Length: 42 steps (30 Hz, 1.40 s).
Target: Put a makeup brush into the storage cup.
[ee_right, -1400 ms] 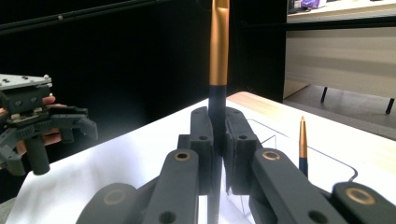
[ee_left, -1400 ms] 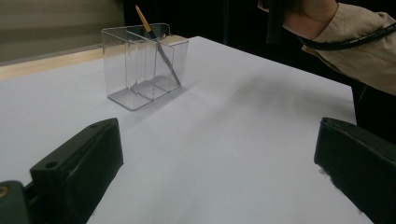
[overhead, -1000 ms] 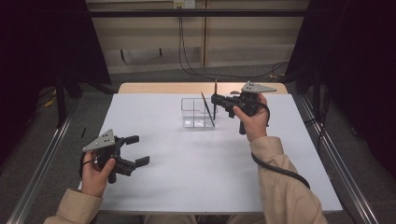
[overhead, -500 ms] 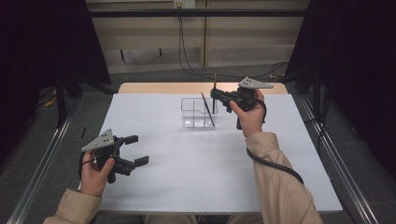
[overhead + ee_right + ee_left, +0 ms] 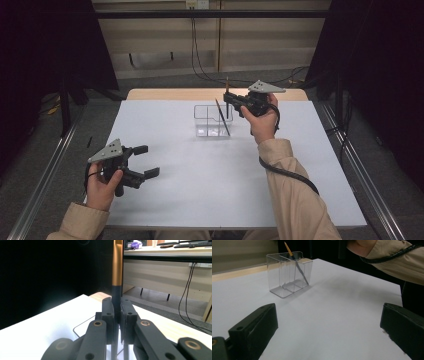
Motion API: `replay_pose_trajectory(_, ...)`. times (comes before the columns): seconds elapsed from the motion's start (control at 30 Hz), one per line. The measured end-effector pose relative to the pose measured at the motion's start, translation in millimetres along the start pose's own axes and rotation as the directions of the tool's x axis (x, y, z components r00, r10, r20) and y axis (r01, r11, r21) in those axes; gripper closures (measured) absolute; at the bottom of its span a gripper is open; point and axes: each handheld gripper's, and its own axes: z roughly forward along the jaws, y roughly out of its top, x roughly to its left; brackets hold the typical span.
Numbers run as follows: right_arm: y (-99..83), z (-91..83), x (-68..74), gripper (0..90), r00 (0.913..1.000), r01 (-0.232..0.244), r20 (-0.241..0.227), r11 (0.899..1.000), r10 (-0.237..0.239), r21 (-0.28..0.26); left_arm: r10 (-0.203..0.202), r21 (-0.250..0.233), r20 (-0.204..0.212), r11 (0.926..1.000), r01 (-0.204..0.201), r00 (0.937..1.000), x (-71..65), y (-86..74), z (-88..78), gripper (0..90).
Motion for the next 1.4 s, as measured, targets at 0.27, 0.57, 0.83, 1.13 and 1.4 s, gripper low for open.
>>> replay_pose_trajectory(0.27, -3.4, 3.7, -2.3, 84.1, 0.9996, -0.003, 0.028, 1.0, 0.003, 0.003, -0.001, 0.001, -0.005, 1.0, 0.001, 1.0, 1.4, -0.5, -1.4, 1.1)
replay_pose_trajectory(0.57, -5.1, 5.3, -2.9, 84.1, 0.9991, -0.011, 0.042, 1.0, 0.011, 0.009, 0.009, 0.006, -0.008, 0.9999, -0.009, 0.9999, 1.1, -0.5, -1.5, 1.2)
replay_pose_trajectory(0.83, -9.3, 6.8, -3.4, 84.1, 0.9986, -0.024, 0.048, 1.0, 0.024, 0.011, 0.008, 0.007, -0.008, 0.9999, -0.008, 0.9999, 0.7, -0.3, -1.5, 1.2)
replay_pose_trajectory(1.13, -13.1, 8.1, -4.1, 84.0, 0.9984, -0.031, 0.048, 0.999, 0.031, 0.011, 0.008, 0.005, -0.007, 1.0, -0.008, 0.9999, 0.4, -0.3, -1.5, 1.2)
replay_pose_trajectory(1.4, -16.9, 8.3, -5.0, 84.1, 0.9983, -0.038, 0.046, 0.999, 0.037, 0.016, 0.006, 0.004, -0.008, 1.0, -0.006, 0.9999, 0.1, -0.7, -1.6, 1.2)
